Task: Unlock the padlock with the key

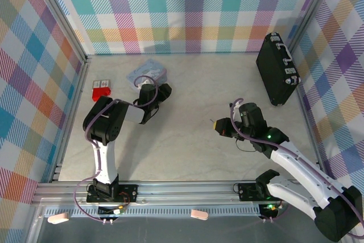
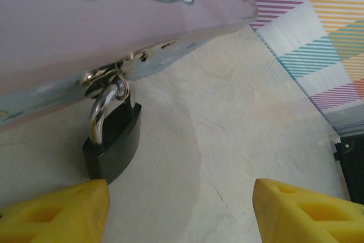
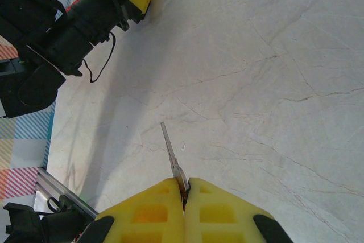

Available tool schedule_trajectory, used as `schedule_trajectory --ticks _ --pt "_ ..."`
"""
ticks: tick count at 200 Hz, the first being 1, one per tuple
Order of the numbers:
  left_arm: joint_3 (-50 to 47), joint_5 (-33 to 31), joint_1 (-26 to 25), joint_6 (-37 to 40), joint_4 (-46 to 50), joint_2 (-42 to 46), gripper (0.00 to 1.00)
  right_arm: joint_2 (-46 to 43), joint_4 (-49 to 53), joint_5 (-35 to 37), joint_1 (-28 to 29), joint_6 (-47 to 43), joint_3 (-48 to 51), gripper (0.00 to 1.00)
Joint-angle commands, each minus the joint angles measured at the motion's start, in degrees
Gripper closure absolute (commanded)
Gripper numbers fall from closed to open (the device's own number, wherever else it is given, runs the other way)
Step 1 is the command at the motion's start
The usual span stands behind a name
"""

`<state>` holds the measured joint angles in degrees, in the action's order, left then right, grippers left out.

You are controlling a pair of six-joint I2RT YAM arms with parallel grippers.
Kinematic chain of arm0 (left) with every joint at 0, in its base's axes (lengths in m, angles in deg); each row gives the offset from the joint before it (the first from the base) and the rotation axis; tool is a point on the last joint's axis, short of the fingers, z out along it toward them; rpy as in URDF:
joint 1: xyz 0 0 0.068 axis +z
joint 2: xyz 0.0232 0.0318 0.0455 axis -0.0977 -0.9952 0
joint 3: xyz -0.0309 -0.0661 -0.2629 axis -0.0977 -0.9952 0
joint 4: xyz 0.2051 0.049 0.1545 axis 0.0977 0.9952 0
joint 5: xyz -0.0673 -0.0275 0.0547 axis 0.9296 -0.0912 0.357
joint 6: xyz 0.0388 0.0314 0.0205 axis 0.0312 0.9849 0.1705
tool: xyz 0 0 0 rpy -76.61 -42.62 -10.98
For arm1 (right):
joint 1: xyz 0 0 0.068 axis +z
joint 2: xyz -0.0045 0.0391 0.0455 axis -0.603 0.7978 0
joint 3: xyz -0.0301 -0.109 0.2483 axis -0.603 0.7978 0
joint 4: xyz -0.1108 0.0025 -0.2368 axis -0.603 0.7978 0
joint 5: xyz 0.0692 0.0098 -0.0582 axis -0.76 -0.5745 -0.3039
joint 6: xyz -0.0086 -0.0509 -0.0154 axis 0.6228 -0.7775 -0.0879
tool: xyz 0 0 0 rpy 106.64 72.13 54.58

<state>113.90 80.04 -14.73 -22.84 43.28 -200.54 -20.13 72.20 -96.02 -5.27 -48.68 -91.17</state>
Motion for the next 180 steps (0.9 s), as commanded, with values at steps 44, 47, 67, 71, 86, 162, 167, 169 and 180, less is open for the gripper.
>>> schedule_trajectory --ticks 44,47,67,71,86,162,167,169,180 --pt "7.63 -7.6 2.09 -0.78 11.03 -3.75 0.36 -3.4 0.16 1.55 0.0 2.92 0.38 1.0" --pt "7.91 -7.46 2.2 -0.8 11.21 -3.87 0.36 -3.7 0.14 1.55 0.0 3.01 0.51 1.0" --pt "9.29 -7.34 2.41 -0.83 12.78 -4.39 0.39 -5.67 0.56 2.53 0.09 4.16 1.49 1.0" --pt "9.59 -7.26 2.43 -0.82 13.24 -4.53 0.4 -6.05 0.83 2.73 0.09 4.4 1.72 1.0" --pt "10.56 -7.0 2.41 -0.83 14.4 -5.07 0.46 -7.68 1.55 3.4 0.09 5.33 2.59 1.0" --pt "10.97 -6.21 2.41 2.87 19.55 -2.94 0.82 -8.14 -2.13 1.88 0.09 7.17 6.05 1.0" --pt "11.05 -6.09 2.41 3.26 20.16 -2.69 0.84 -7.62 -2.7 1.64 0.09 7.08 6.01 1.0" --pt "11.1 -6.03 2.41 3.42 20.33 -2.56 0.85 -7.39 -2.92 1.53 0.09 7.04 6.05 1.0" --pt "11.47 -5.41 2.41 4.39 21.31 -2.32 0.87 -6.29 -4.23 1.06 0.08 6.99 5.95 1.0"
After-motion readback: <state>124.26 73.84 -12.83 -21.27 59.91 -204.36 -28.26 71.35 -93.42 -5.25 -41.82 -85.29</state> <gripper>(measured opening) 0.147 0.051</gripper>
